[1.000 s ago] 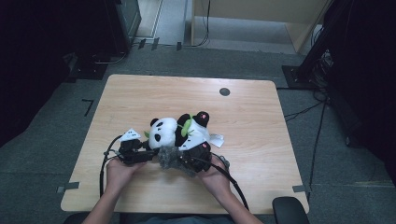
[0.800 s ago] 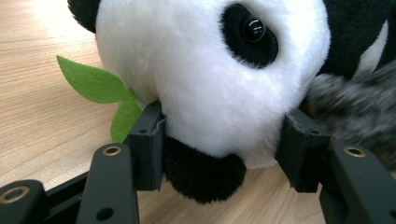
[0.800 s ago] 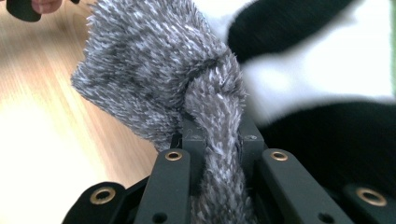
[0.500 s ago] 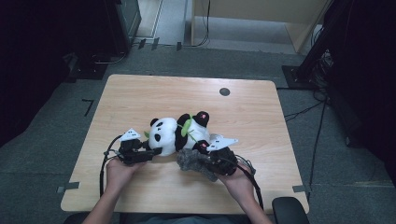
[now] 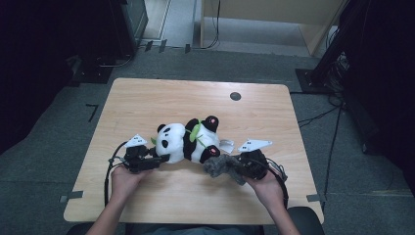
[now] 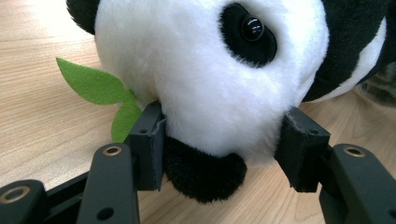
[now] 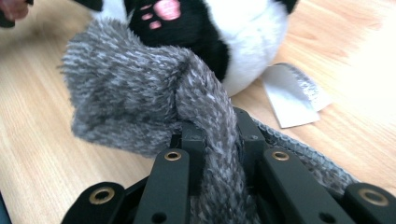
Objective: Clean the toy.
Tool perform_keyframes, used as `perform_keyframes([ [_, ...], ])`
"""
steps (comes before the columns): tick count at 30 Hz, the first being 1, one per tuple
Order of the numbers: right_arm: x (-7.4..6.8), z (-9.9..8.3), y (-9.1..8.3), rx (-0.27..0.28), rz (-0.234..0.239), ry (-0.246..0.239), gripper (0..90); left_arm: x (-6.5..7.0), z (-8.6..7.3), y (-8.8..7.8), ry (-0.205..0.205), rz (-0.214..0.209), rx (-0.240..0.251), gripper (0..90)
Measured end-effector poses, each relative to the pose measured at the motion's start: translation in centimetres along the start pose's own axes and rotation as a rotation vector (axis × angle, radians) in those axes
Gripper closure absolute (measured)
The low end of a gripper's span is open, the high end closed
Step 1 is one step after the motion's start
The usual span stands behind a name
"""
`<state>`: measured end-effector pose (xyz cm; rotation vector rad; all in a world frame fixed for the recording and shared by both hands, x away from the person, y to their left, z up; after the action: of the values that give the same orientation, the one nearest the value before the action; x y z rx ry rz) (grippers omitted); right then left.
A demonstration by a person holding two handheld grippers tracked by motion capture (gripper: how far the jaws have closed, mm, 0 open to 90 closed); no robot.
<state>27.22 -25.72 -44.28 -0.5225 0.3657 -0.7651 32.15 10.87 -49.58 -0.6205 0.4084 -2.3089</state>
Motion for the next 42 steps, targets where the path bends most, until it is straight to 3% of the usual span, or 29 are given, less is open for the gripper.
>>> perform_keyframes([
  [6, 1.8, 0.5, -0.3, 0.02, -0.039, 0.017, 78.9, 0.0, 0.0, 0.0, 0.007, 0.0, -0.001, 42.0],
  [10, 3.5, 0.8, -0.3, 0.041, -0.066, 0.057, 79.0, 0.1, 0.0, 0.0, 0.012, 0.003, -0.002, 42.0],
  [15, 5.3, 1.5, 0.1, 0.08, -0.05, 0.078, 79.1, -0.1, 0.1, -0.1, 0.021, 0.004, -0.007, 41.3],
  [18, 6.2, 1.9, 0.3, 0.088, -0.073, 0.091, 79.1, 0.0, 0.2, -0.1, 0.035, 0.008, -0.018, 41.1],
  [23, 8.5, 2.2, 0.0, 0.115, -0.117, 0.114, 79.1, -0.3, 0.5, 0.0, 0.024, 0.0, -0.022, 41.1],
  [25, 9.6, 2.0, -0.1, 0.135, -0.103, 0.137, 79.1, -0.2, 0.5, 0.0, 0.027, 0.0, -0.025, 41.1],
  [28, 11.4, 1.7, -0.1, 0.135, -0.143, 0.171, 79.1, -0.3, 0.5, 0.1, 0.028, -0.001, -0.023, 41.0],
  [37, 15.5, 0.7, 0.6, 0.165, -0.281, 0.203, 78.9, -0.3, 0.4, 0.1, 0.031, 0.0, -0.008, 40.6],
  [42, 17.6, -0.1, 1.7, 0.155, -0.326, 0.234, 78.7, -0.3, 0.3, 0.1, 0.041, -0.001, -0.006, 39.3],
])
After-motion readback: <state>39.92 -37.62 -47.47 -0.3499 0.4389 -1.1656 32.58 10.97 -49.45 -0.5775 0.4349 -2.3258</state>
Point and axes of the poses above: each handheld gripper's, and its own axes: y roughly forward along the jaws, z roughly out of its top, x roughly to its right, the point moved 1 cm from there along y, roughly forward along the jaws, and after that the axes turned 10 degrees about x, right-handed, at the moved point
